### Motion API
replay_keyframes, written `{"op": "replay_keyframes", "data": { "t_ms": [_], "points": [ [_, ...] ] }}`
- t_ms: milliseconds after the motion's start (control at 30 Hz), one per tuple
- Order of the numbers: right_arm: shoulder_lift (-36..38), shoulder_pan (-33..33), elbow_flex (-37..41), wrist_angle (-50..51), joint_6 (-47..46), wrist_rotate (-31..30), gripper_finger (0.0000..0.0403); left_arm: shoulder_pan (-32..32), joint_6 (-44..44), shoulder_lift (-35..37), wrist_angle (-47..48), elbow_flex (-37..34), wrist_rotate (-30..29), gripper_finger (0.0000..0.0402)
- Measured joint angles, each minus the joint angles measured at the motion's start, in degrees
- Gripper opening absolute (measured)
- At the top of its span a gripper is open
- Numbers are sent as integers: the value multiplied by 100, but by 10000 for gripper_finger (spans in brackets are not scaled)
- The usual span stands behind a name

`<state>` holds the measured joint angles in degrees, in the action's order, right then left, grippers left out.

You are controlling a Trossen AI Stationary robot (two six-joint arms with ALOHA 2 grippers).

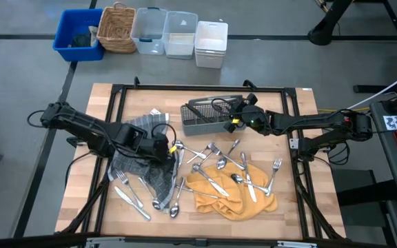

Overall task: Sort silverware
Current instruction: Put the silver fork into the gray utensil holder

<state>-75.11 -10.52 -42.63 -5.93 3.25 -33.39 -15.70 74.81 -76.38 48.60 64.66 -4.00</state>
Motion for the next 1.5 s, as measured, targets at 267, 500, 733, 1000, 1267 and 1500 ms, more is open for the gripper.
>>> {"op": "replay_keyframes", "data": {
  "t_ms": [267,500,733,1000,1267,1500],
  "points": [
    [0,0,0,0,2,0,108,-4,578,0,64,0,722,1],
    [0,0,-2,0,4,-2,108,-587,1998,0,234,-1,1343,1],
    [1,0,-224,132,7,-2,108,-1501,4109,0,284,-468,1320,1],
    [7,0,-947,476,26,-2,108,-2361,5975,0,324,-1113,1259,1],
    [7,0,-1382,549,124,-2,108,-2393,5799,-7,245,-1754,1288,2],
    [7,0,-1478,623,195,10,108,-2415,5771,-9,-325,-2251,1646,23]
  ]
}}
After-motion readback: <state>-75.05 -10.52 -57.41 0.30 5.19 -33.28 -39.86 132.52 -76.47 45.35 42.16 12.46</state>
